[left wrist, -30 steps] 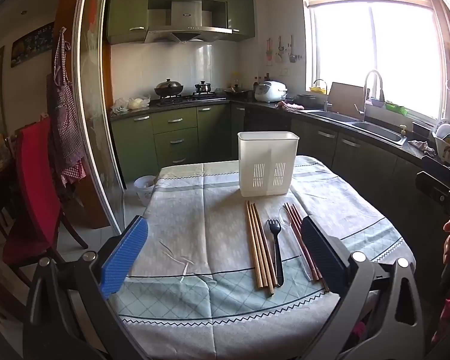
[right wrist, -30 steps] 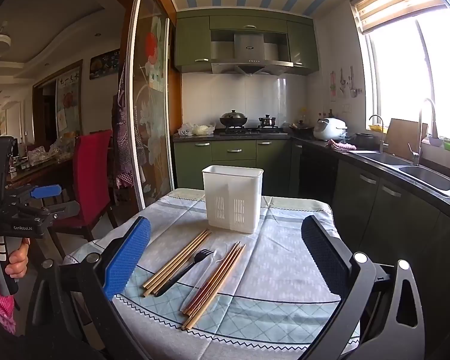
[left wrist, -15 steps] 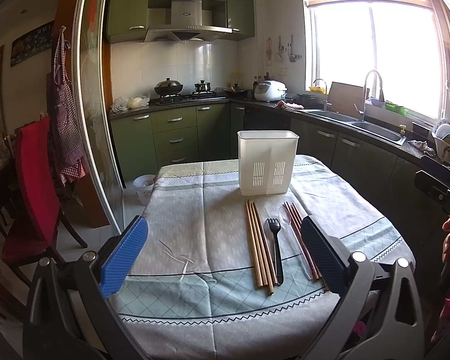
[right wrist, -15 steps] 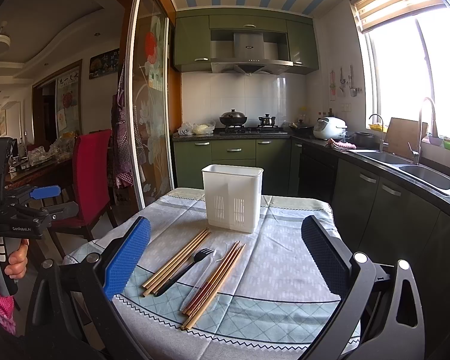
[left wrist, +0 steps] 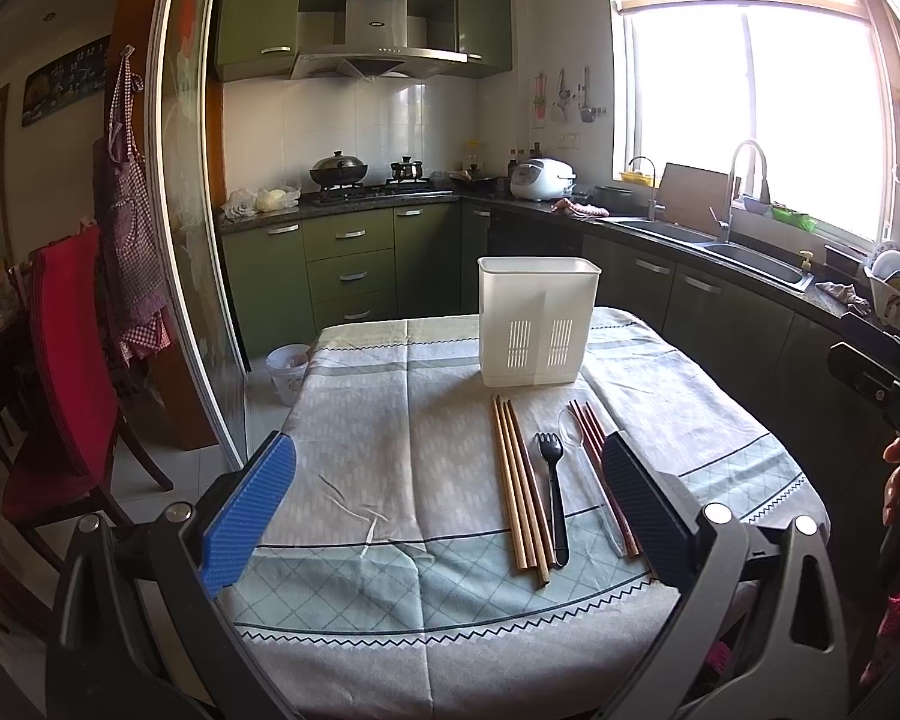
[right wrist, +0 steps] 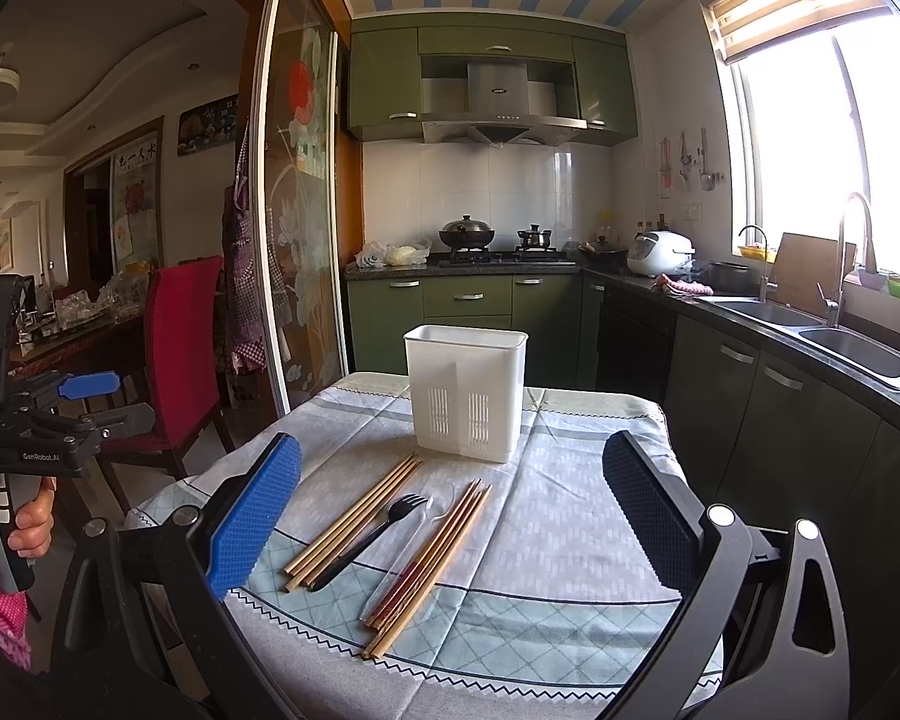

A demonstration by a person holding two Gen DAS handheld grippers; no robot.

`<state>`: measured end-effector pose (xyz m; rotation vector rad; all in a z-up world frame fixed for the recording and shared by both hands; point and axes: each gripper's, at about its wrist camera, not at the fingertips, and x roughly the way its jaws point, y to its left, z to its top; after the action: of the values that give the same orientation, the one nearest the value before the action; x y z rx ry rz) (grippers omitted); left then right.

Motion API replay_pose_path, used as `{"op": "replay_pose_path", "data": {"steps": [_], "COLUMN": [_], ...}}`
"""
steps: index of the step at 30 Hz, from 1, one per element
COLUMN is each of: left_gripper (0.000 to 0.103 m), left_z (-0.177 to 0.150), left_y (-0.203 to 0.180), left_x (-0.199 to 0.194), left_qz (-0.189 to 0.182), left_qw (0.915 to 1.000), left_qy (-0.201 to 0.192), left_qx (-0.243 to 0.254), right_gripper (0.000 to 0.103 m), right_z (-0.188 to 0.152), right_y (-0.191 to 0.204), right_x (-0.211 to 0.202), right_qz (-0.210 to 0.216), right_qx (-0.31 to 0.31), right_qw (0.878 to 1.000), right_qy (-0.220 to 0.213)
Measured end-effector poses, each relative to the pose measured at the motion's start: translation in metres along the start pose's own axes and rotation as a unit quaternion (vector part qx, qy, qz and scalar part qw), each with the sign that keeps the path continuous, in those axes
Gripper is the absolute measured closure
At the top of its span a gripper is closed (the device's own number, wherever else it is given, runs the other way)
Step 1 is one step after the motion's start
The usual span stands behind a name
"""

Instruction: Organize utensils

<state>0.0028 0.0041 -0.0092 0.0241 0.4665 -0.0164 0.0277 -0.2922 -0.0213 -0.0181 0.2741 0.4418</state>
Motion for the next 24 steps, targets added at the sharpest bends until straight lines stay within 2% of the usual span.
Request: {"op": "replay_pose_path", "data": {"steps": [24], "left_gripper": [0.006], "left_z": [-0.0040], "left_y": [0.0017], "left_x": [0.0016], "left_qz": [0.000], "left_qw": [1.0000], "left_qy": [0.002], "left_qx": [-0.002], "right_gripper": [0.004], "right_z": [-0.0049], "right_y": [-0.0007], "right_x": [0.0028], "right_qz": [0.000], "right_qx": [0.000], "right_qw": [1.000], "right_qy": [0.001]}}
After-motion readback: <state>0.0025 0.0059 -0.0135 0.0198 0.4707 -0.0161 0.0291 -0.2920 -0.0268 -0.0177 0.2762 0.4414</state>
